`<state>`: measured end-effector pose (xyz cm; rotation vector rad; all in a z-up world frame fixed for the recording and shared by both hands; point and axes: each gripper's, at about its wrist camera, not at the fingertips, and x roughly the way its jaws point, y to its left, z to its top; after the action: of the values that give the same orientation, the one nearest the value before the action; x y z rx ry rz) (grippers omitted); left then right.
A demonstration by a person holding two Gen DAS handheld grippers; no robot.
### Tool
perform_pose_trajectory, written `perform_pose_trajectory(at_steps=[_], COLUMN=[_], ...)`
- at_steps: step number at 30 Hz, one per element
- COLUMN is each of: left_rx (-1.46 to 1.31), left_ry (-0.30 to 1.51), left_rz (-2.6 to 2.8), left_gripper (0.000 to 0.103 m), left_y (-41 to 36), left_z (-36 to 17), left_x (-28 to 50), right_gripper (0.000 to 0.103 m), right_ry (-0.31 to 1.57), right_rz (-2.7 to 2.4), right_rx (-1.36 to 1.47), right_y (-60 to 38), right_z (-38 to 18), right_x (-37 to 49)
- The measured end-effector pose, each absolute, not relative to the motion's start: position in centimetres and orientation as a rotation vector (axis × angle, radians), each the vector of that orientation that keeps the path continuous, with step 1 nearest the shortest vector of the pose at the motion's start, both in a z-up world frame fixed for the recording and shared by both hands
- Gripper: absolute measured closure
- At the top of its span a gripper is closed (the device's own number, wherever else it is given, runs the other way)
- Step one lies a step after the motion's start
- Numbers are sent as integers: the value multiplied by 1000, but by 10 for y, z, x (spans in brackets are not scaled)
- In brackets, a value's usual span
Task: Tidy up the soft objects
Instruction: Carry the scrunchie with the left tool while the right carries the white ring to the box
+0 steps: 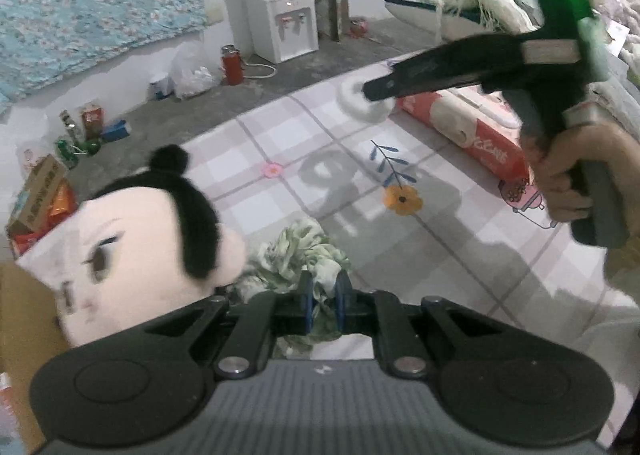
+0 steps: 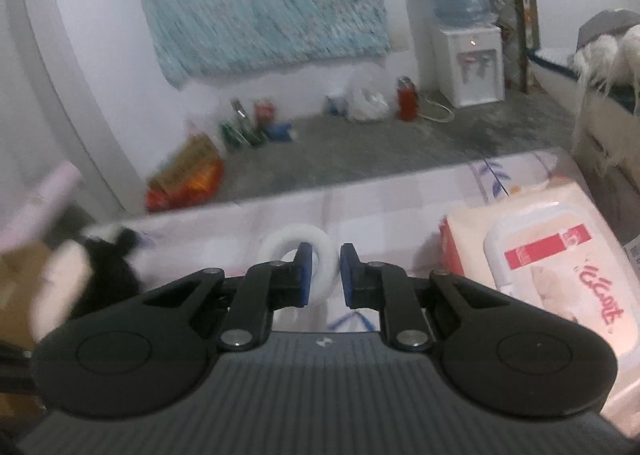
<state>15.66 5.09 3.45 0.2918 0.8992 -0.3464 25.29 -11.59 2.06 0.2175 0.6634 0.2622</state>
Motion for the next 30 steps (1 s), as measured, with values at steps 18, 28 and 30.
perform_pose_trajectory(at_steps=[18,28,30], left_rx=[215,234,267], left_ry=[680,772,799], left_rz=[-130,170,221], left_gripper=[92,92,92], left_y=[112,237,260], left_z=[172,175,159], left_x=[44,25,34], right_gripper=[89,89,89], right_ry=[572,642,647], right_rz=[530,804,831], right_rx=[488,445,412], right_y=[-146,-54,-30], right_z=[102,134,139], right_x=[167,116,108])
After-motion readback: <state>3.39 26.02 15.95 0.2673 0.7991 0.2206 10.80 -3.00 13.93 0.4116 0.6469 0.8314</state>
